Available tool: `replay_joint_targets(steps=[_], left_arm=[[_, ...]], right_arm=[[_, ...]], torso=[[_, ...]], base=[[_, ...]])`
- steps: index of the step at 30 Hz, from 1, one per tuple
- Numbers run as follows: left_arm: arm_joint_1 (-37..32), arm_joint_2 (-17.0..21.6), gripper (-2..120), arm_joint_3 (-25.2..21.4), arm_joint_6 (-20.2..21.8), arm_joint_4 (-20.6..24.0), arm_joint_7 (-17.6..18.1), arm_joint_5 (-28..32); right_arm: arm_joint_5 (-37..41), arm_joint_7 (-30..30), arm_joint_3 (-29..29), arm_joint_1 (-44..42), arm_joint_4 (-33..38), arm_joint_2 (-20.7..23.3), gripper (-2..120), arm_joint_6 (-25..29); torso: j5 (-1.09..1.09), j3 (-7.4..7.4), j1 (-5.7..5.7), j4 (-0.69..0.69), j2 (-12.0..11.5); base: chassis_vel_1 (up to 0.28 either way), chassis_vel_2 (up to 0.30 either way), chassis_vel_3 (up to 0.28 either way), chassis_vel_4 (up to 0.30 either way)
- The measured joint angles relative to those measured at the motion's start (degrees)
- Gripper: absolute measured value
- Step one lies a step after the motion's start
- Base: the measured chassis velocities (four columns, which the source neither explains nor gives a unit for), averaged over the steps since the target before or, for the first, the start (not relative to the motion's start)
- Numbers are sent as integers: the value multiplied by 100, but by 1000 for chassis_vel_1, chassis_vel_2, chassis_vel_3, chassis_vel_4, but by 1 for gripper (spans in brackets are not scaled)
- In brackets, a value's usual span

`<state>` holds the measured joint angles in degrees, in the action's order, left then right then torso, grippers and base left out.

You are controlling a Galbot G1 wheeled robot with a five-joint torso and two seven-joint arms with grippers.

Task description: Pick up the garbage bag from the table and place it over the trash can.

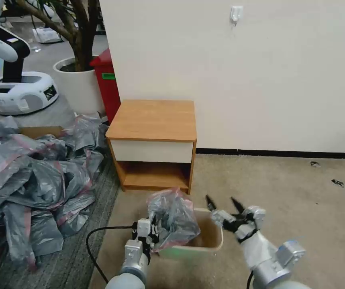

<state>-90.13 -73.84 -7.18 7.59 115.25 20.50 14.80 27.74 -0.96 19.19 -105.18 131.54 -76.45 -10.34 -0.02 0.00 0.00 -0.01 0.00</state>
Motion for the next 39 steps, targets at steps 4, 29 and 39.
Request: replay_joint_targets(steps=[4,29,39], left_arm=[[-2,-7,7,-16,-131,96,-118,18],[39,-12,7,-150,-492,549,-834,232],[31,-9,7,-171,-471,616,-822,337]], right_arm=[[-218,-33,-164,75,-69,-99,100,55],[-390,150,-503,847,-481,-471,61,-3],[-643,91,-433,844,-459,-511,20,159]], torso=[[1,0,0,1,0],[2,0,0,1,0],[2,0,0,1,0]], base=[[0,0,0,0],[0,0,0,0],[0,0,0,0]])
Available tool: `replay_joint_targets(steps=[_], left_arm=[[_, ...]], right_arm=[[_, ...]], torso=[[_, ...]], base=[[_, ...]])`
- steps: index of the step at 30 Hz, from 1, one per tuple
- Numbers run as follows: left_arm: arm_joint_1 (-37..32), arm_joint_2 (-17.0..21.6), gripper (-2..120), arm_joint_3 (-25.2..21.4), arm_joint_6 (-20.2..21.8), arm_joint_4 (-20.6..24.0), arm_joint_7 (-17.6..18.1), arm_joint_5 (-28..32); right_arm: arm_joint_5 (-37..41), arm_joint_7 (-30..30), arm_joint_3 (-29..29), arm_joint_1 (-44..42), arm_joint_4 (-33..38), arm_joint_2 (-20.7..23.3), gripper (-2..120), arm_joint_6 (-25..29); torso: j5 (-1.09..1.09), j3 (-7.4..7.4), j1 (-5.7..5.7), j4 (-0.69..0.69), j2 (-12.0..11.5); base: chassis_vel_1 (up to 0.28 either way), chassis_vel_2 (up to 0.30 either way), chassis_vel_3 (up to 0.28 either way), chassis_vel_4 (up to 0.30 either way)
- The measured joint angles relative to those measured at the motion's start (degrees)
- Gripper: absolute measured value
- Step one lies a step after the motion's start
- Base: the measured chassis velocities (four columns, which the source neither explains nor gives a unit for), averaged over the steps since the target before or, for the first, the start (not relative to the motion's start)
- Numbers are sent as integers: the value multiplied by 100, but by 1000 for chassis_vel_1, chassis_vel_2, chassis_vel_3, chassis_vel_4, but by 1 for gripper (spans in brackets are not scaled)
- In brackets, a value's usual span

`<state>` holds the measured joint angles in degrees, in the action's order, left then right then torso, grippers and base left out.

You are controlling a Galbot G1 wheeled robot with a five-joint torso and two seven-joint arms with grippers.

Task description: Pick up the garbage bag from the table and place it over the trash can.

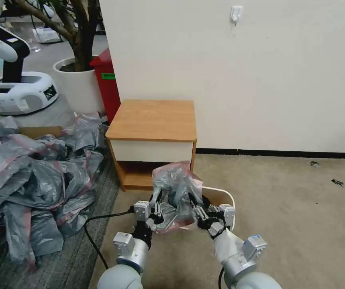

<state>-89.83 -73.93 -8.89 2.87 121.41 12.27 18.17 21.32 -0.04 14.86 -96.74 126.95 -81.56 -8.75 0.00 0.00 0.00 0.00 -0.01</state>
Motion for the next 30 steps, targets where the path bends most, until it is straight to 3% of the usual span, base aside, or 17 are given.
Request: replay_joint_targets(steps=[6,13,17,21,30], left_arm=[[-18,0,7,-13,241,108,103,288],[-34,11,7,-123,469,155,206,344],[-81,26,7,-183,465,193,109,453],[-107,40,7,-243,523,320,85,947],[-81,45,7,-440,757,400,113,1657]], right_arm=[[-33,2,145,-17,116,-6,0,79],[251,148,336,-108,753,131,0,-86],[891,779,589,261,908,338,0,-513],[1704,1840,922,602,880,576,0,-1104],[2391,2923,1127,250,1475,697,0,-1818]], torso=[[0,0,0,0,0],[0,0,0,-1,0],[1,0,0,0,0],[1,0,0,0,0],[-1,0,0,0,0]], base=[[0,0,0,0],[0,0,0,0],[0,0,0,0],[0,0,0,0],[0,0,0,0]])
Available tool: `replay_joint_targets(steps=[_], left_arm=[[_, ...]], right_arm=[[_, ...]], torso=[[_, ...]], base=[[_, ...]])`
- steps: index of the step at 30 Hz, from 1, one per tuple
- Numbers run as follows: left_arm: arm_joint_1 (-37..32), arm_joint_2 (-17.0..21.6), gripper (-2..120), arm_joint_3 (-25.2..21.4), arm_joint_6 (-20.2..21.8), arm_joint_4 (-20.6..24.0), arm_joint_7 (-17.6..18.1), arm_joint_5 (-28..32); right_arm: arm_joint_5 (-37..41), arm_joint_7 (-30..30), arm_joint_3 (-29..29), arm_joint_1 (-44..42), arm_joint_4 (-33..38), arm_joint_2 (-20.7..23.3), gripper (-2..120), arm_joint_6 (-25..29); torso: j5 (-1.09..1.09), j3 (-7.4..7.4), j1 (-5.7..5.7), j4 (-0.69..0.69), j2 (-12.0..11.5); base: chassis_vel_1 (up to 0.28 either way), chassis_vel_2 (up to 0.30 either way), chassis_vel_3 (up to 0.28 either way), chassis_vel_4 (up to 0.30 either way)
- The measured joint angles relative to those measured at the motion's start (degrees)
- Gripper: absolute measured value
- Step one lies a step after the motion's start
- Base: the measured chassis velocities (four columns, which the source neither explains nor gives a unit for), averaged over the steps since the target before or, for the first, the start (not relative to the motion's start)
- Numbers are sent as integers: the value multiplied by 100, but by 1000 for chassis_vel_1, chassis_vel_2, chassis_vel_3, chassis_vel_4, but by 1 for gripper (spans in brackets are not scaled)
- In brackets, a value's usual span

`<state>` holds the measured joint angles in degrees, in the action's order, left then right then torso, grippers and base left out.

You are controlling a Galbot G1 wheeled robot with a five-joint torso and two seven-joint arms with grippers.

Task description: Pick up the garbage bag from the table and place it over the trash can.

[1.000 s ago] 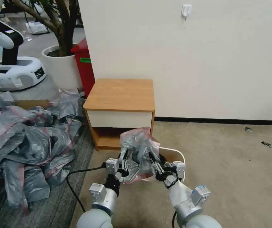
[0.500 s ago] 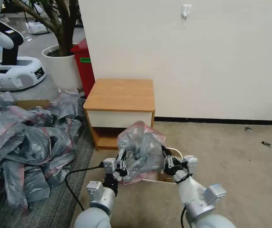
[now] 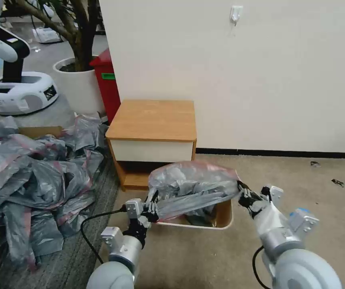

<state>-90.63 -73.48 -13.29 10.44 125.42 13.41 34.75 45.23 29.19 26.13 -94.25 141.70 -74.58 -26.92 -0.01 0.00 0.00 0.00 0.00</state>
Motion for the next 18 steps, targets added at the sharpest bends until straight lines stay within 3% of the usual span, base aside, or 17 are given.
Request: replay_joint_targets(steps=[9,18], left_arm=[[78,0,7,-49,196,34,54,466],[201,37,7,-183,327,55,198,761]], right_arm=[[661,637,-57,-229,185,-10,0,-322],[640,650,-61,-362,179,11,0,-290]], torso=[[1,0,0,0,1],[1,0,0,0,1]], base=[[0,0,0,0],[0,0,0,0]])
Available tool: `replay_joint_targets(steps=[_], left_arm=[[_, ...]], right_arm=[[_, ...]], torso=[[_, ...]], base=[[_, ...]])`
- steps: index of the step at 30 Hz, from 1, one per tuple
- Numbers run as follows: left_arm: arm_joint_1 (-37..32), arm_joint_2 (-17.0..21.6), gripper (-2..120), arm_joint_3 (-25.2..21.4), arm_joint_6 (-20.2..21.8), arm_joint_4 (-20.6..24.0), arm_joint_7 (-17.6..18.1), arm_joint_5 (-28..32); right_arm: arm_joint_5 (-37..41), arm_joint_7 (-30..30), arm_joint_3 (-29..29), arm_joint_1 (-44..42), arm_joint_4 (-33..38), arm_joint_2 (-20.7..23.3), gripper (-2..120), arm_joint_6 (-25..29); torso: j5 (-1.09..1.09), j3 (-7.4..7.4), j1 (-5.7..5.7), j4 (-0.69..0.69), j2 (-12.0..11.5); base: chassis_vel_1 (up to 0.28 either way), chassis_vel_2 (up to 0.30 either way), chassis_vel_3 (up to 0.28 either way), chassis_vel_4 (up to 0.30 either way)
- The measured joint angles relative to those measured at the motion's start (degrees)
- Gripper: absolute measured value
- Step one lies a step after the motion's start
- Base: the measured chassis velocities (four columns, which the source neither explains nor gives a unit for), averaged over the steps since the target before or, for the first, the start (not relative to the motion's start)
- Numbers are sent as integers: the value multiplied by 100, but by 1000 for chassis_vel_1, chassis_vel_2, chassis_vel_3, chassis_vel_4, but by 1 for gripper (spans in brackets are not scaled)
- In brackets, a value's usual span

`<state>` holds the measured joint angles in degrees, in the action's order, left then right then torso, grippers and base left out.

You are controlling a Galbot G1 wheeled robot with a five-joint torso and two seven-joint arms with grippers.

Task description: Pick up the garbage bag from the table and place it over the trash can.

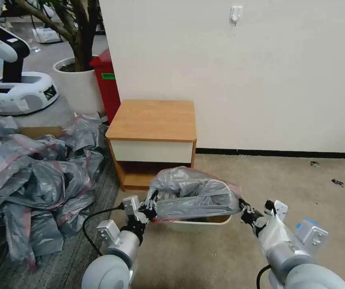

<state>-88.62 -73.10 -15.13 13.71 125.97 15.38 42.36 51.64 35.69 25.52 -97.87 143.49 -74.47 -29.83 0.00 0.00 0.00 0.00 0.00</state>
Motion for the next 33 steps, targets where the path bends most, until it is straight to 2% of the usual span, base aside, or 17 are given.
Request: replay_joint_targets(steps=[6,7,8,13,14,18,19,23,25,27,33], left_arm=[[210,91,7,-70,112,-125,27,38],[347,131,7,-73,140,-214,37,40],[347,131,7,-73,140,-214,37,40],[599,184,7,-69,187,-381,40,-106],[599,184,7,-69,187,-381,40,-106],[697,252,7,-129,188,-435,3,-291],[697,252,7,-129,188,-435,3,-291],[651,352,7,-147,176,-315,-27,-367],[634,361,7,-147,177,-276,-29,-366],[609,375,7,-146,178,-206,-31,-347],[619,406,7,-148,177,-136,-7,-235]], right_arm=[[-16,-260,-42,35,-11,40,0,5],[-16,-459,-30,124,-13,64,6,5],[-16,-459,-30,124,-13,64,6,5],[-224,-1014,59,301,-16,108,24,47],[-224,-1014,59,301,-16,108,24,47],[-402,-1732,288,390,-20,261,42,208],[-402,-1732,288,390,-20,261,42,208],[-710,-3050,492,719,-461,492,62,570],[-796,-3268,485,836,-641,527,66,637],[-974,-3631,416,1093,-1030,584,76,726],[-950,-3734,364,1299,-1370,648,91,818]], torso=[[0,0,0,0,0],[0,0,0,0,0],[0,0,0,0,0],[0,0,0,0,0],[0,0,0,0,0],[0,-1,0,0,0],[0,-1,0,0,0],[1,-1,0,0,0],[2,0,0,0,0],[1,0,0,1,0],[0,-1,0,1,-1]], base=[[0,0,0,0],[0,0,0,0],[0,0,0,0],[0,0,0,0],[0,0,0,0],[0,0,0,0],[0,0,0,0],[0,0,0,0],[0,0,0,0],[0,0,0,0],[0,0,0,0]])
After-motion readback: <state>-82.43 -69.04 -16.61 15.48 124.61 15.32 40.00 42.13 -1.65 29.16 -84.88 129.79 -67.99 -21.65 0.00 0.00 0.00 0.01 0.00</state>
